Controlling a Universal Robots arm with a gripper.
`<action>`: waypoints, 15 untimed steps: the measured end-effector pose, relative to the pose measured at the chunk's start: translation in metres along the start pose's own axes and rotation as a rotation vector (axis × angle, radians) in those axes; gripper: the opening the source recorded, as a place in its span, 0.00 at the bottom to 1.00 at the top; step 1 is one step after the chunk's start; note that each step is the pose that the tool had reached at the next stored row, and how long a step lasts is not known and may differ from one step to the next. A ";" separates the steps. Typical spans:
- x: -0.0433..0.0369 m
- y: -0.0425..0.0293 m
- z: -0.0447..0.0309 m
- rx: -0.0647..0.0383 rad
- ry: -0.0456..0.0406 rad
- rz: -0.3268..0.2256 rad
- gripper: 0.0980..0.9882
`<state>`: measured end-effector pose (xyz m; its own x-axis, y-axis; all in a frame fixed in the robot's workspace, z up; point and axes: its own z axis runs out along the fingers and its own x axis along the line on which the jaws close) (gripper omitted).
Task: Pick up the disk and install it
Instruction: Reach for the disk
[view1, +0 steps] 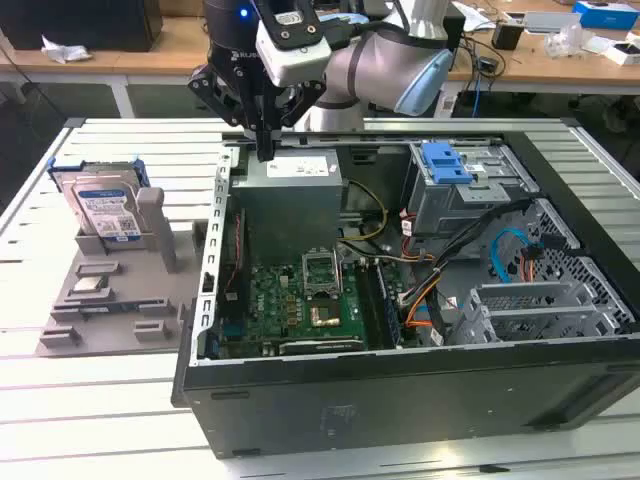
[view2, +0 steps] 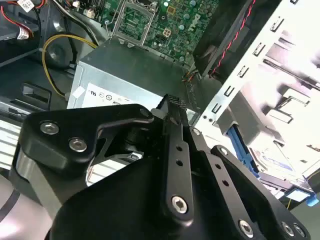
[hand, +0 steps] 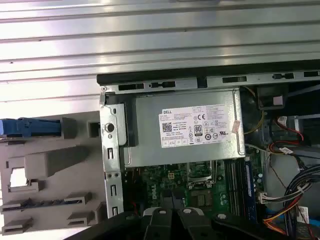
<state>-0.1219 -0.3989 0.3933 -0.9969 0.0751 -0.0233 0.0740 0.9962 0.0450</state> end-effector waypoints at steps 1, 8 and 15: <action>0.0043 -0.0003 -0.0001 0.000 0.0000 0.000 0.01; 0.0274 -0.0020 -0.0007 0.000 -0.0001 0.000 0.01; 0.0444 -0.0033 -0.0012 0.000 0.0000 0.000 0.01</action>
<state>-0.1664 -0.3989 0.3933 -0.9969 0.0752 -0.0233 0.0741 0.9962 0.0450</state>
